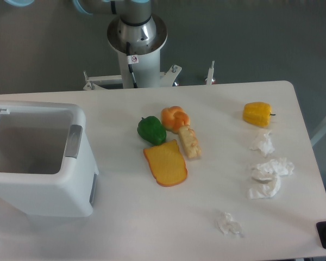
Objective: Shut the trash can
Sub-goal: 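Swing the gripper over toward the back of the white trash can, then lower the gripper onto the raised lid, pushing it over the opening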
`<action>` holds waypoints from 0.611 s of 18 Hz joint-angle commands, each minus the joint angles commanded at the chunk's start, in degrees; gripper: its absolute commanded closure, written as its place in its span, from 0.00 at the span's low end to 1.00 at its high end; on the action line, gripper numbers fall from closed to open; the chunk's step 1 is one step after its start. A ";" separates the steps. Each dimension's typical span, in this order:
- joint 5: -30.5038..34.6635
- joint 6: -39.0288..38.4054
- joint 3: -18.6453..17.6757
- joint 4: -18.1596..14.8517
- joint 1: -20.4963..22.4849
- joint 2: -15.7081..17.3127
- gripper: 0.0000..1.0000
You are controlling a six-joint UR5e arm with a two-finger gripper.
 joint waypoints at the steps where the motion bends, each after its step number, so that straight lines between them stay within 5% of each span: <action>1: 0.52 0.09 -0.09 0.00 0.00 -0.09 0.00; 11: 9.49 1.23 -1.76 0.00 3.15 0.53 0.00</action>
